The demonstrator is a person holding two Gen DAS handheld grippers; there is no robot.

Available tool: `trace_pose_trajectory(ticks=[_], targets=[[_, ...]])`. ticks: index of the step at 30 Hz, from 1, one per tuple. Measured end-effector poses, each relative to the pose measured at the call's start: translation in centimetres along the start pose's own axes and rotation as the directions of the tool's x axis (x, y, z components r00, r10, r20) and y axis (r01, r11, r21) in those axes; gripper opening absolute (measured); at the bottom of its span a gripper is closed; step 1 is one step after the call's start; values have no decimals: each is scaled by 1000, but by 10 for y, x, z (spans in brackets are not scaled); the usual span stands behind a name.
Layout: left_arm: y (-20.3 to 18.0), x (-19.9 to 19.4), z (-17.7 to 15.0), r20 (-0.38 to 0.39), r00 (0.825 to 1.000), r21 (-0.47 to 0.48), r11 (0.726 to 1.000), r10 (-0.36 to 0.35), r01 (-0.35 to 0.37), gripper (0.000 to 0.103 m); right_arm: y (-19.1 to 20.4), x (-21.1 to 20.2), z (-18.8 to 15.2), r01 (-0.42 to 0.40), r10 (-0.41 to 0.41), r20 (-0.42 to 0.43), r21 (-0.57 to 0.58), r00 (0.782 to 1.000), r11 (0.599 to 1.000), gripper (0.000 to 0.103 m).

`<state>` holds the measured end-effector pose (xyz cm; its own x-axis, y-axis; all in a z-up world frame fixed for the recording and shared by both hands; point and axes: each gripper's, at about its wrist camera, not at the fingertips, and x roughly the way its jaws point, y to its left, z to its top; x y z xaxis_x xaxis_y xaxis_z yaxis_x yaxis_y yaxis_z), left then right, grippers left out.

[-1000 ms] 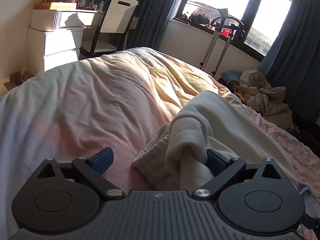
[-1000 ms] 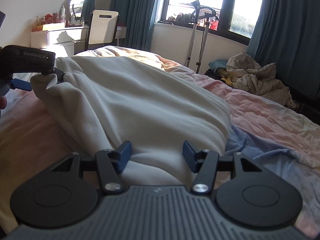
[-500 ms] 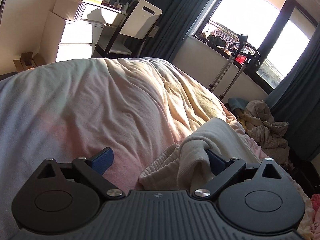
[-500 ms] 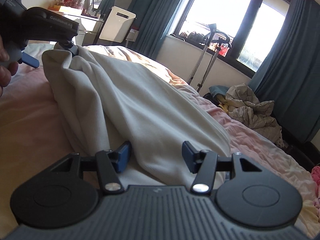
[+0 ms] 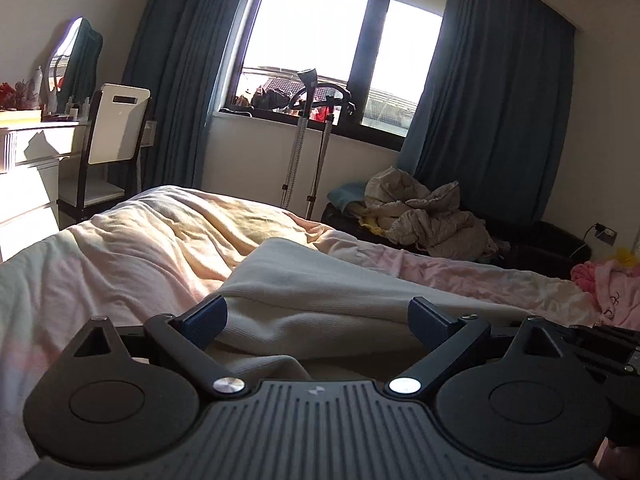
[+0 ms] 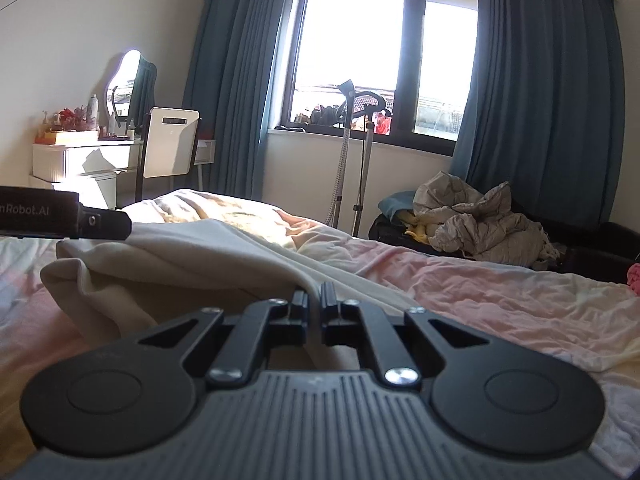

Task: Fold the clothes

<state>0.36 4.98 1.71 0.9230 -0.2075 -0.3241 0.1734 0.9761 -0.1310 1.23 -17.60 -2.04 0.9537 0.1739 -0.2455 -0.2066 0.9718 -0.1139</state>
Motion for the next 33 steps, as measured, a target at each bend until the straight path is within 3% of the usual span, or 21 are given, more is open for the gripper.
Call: trace_pose_trajectory(ticks=[3,6,8,12,13,16,18,20,22,26,27,29,30,31,32,33], targets=[[-21,13,-11,-26,998,145,988,58,-54,98,0,-4,2,-10,10,3,4,1000,1000,6],[-25,32,-20,-12,974,227,949,225,-217,98,1,-4,2,-18,18,0,3,1000,1000,6],[-13,43,-19,-14,945,179,931,326,-318,98,3,-1,1,-23,23,-15,-14,1000,1000,7],[35,61,-13,-118,887,-49,890,446,-454,98,17,2,-7,-2,-2,-47,-106,999,994,13],[48,63,-13,-146,888,-119,883,436,-454,99,20,3,-11,0,-8,-59,-130,998,992,18],[77,65,-13,-191,912,-296,865,363,-406,98,26,17,-22,-5,-30,-185,-188,982,982,34],[80,59,-10,-175,918,-317,862,356,-395,94,30,22,-32,-9,-47,-235,-233,971,973,36],[77,55,-7,-141,921,-306,869,363,-389,84,35,22,-39,10,-84,-240,-292,967,956,45],[80,53,-6,-124,927,-325,868,353,-375,80,41,27,-49,10,-116,-273,-361,955,932,54],[85,54,-12,-123,939,-371,863,320,-343,69,47,27,-59,15,-145,-263,-440,954,898,55],[86,53,-12,-120,943,-377,865,309,-331,66,44,27,-57,22,-148,-261,-433,954,901,55],[87,52,-12,-108,955,-398,868,278,-297,49,33,27,-51,41,-143,-262,-357,954,933,48],[88,51,-13,-103,961,-415,867,258,-277,45,24,27,-47,56,-140,-270,-296,953,954,22],[89,50,-12,-94,967,-432,866,237,-254,35,13,27,-42,76,-138,-281,-221,950,972,13],[89,49,-12,-81,973,-447,864,216,-230,28,4,24,-37,84,-125,-270,-160,955,984,13],[90,48,-11,-69,978,-463,862,196,-205,27,-5,20,-32,89,-112,-257,-99,960,991,11]])
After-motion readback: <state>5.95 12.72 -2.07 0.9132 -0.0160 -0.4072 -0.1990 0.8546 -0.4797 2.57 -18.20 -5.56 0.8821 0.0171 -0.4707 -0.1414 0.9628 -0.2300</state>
